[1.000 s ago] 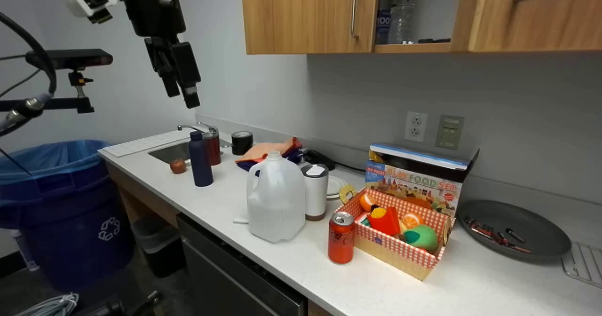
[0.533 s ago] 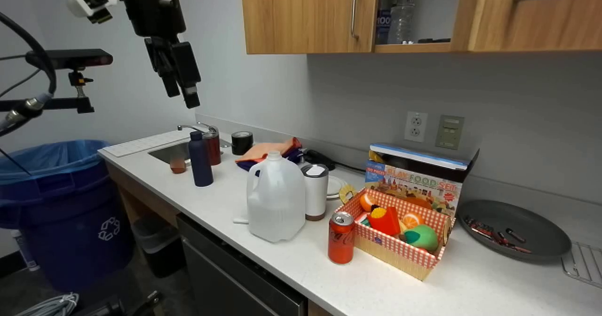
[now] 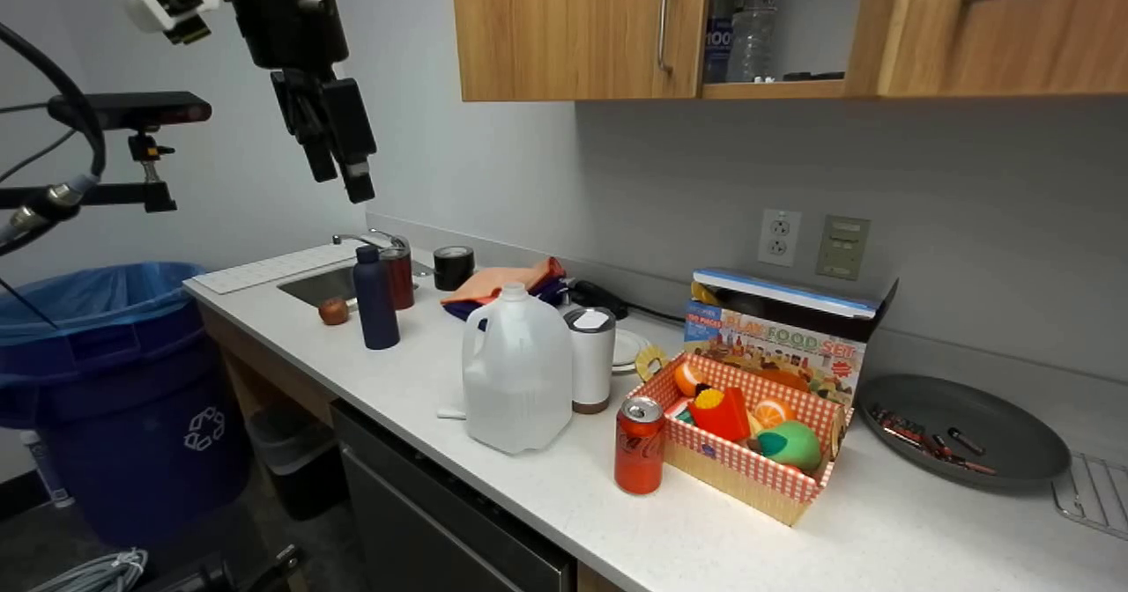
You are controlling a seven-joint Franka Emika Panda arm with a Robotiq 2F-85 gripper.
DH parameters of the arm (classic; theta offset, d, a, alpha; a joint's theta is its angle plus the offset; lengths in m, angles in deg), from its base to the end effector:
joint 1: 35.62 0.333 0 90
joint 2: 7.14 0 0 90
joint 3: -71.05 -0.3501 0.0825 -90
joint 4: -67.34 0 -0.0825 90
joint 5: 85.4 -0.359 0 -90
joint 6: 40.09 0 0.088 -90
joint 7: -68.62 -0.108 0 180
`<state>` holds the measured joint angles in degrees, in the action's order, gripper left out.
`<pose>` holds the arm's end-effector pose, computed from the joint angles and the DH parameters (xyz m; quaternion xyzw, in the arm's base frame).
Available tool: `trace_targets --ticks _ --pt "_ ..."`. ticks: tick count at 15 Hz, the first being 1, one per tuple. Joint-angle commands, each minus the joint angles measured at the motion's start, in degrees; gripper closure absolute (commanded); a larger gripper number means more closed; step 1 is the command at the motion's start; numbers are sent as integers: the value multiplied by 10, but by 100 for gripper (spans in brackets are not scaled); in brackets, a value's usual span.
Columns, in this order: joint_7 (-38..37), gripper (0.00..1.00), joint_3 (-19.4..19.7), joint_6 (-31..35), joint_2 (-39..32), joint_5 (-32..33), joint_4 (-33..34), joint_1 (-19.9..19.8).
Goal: Open the top right cabinet wider
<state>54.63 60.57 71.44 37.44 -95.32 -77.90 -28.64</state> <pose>0.2705 0.1124 0.5607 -0.9955 0.0142 -0.0840 0.0413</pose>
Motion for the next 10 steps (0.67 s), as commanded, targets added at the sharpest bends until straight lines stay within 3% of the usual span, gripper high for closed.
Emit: trace_targets --ticks 1,10 --pt "-23 0 -12 2 1 0 6 -9" --pt "-112 0 -31 -88 79 113 23 -74"
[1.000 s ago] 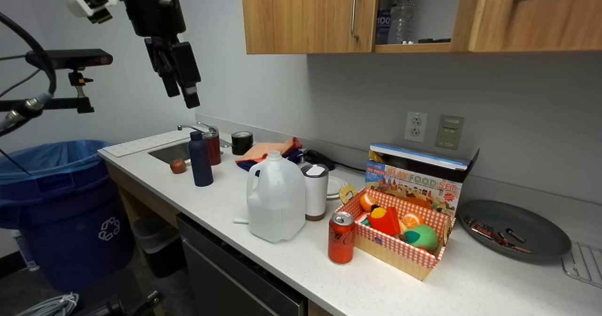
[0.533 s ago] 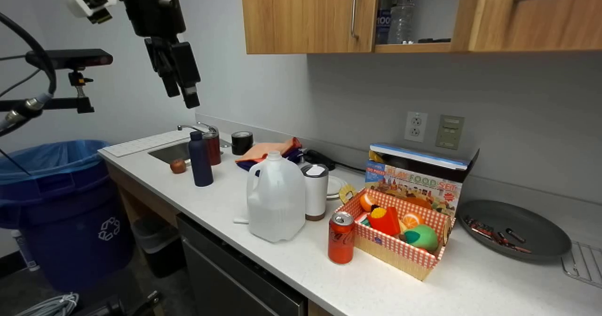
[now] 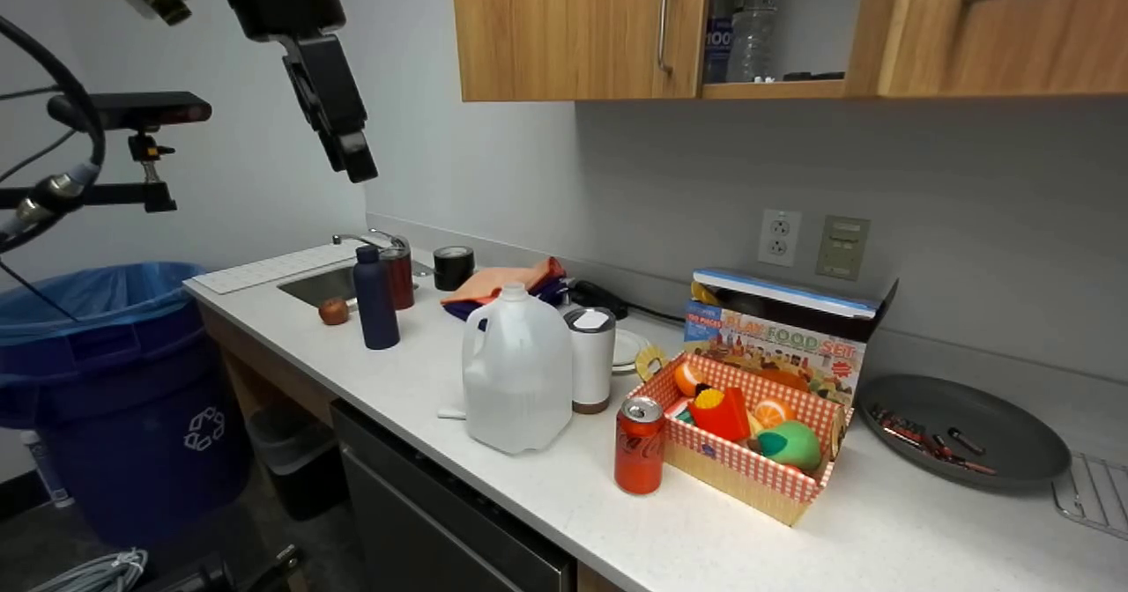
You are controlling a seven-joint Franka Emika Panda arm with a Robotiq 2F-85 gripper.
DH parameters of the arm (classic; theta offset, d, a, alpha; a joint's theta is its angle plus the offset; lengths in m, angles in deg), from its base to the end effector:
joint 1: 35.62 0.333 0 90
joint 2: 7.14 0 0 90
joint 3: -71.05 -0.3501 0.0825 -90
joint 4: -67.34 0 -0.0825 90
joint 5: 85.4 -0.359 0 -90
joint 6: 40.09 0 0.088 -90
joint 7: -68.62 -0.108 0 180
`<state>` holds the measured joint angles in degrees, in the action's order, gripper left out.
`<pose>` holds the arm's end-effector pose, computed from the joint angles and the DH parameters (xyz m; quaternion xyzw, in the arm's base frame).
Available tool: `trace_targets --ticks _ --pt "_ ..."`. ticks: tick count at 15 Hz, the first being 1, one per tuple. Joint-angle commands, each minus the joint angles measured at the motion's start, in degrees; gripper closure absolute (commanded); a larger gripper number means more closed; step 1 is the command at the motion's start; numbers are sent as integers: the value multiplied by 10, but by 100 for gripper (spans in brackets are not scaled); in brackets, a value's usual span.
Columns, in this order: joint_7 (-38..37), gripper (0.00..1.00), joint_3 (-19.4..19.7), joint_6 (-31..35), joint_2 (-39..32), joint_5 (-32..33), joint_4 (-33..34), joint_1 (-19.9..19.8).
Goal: Open the top right cabinet wider
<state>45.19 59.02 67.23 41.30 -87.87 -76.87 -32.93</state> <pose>0.2563 0.0914 0.5783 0.9881 -0.1069 0.1077 0.0264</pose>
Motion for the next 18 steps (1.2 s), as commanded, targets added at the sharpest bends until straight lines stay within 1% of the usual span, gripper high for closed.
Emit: trace_targets --ticks 1,4,7,8,10,14,17,18 --pt "-19 0 -16 -58 46 52 18 -37" --pt "-21 0 -13 -80 64 91 32 -57" --pt "-34 0 -18 -76 84 127 37 -74" --pt "-20 0 -6 -65 58 106 36 -60" --pt "-23 0 -8 -65 67 117 37 -66" --pt "-25 0 -12 -65 71 118 37 -67" --pt "-31 0 -10 -18 45 145 51 -89" --pt "-34 0 -7 6 33 157 58 -101"
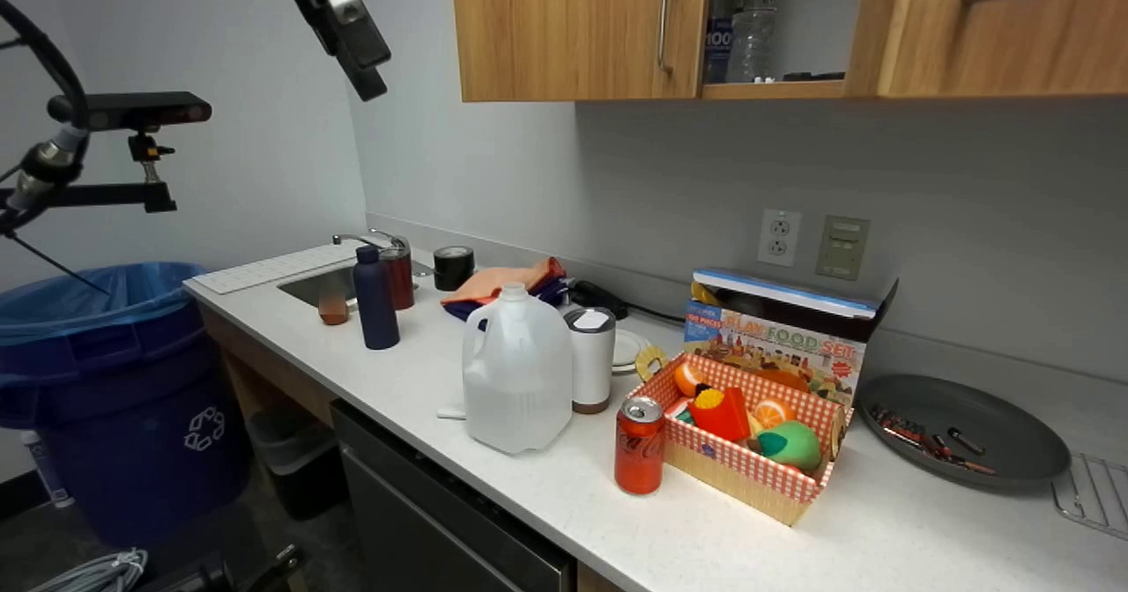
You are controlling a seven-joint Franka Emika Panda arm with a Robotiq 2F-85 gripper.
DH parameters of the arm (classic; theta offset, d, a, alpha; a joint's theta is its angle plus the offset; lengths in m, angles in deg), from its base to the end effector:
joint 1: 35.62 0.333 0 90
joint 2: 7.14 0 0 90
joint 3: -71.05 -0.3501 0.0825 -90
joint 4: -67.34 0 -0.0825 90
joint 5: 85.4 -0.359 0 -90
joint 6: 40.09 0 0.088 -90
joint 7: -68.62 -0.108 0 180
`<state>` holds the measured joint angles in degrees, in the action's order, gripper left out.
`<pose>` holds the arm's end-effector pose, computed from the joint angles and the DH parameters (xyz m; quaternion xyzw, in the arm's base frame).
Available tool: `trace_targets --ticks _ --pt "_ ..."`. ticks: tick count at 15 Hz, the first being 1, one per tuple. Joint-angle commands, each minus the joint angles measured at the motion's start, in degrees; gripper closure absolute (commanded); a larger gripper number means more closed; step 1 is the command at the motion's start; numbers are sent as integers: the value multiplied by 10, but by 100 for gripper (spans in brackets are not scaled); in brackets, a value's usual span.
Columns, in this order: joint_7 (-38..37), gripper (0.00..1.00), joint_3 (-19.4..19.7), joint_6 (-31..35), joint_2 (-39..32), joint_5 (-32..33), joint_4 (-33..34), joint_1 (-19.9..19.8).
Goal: Open the top right cabinet wider
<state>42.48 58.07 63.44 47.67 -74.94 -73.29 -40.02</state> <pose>0.2312 0.0529 0.6308 0.9571 -0.1725 0.1870 0.1384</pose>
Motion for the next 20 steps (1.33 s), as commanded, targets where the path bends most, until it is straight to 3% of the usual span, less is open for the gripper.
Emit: trace_targets --ticks 1,6,11,20 --pt "-10 0 4 69 -39 41 26 -41" --pt "-31 0 21 170 -105 89 73 -107" --pt "-39 0 37 243 -158 121 115 -147" --pt "-78 0 41 347 -192 215 118 -211"
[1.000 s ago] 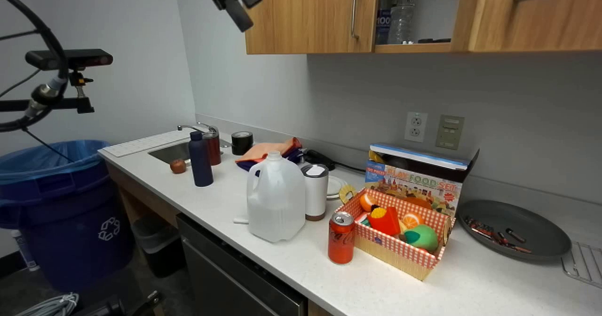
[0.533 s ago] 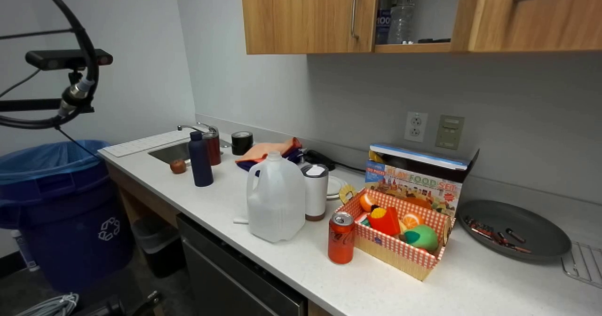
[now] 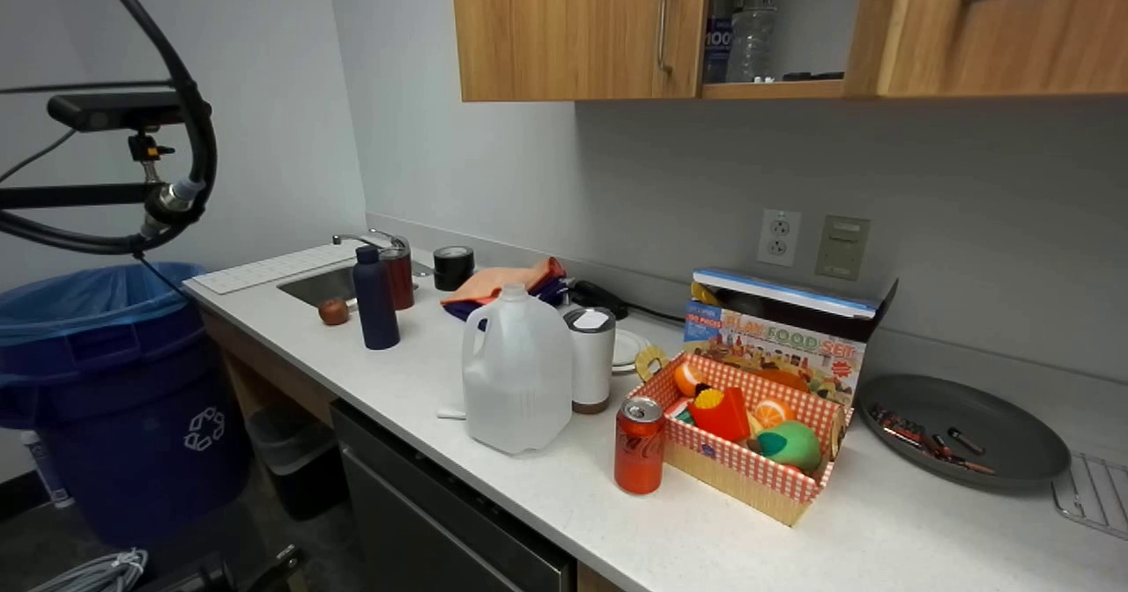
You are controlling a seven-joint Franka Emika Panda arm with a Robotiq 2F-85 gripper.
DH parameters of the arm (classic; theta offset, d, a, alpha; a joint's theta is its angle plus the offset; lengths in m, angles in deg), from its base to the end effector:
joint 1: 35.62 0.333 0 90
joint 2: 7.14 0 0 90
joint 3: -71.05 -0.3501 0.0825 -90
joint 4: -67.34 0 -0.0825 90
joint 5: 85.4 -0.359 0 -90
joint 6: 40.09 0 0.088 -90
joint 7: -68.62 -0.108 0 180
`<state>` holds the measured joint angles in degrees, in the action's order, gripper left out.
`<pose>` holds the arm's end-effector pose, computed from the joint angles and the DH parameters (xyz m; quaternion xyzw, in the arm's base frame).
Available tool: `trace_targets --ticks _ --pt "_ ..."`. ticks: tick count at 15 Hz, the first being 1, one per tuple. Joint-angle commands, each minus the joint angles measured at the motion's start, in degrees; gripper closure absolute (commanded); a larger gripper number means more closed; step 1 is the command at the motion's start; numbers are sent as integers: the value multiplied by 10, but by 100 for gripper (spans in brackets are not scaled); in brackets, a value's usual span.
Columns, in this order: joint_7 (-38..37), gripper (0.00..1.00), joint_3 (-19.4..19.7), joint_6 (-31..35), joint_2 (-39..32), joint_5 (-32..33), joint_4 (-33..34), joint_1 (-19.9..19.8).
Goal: Open the top right cabinet wider
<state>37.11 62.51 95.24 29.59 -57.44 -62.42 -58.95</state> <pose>0.3523 -0.0762 0.7044 0.8647 -0.2590 0.3740 0.2130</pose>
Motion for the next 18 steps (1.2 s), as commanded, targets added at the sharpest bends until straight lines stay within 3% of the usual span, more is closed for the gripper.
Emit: trace_targets --ticks 1,4,6,13,18 --pt "-33 0 -5 37 -13 54 10 -30" --pt "-81 0 -12 39 -12 92 13 -49" --pt "-65 0 8 25 -9 81 4 -20" --pt "-86 0 6 17 -17 75 13 -17" --pt "-152 0 21 51 -89 122 35 -57"
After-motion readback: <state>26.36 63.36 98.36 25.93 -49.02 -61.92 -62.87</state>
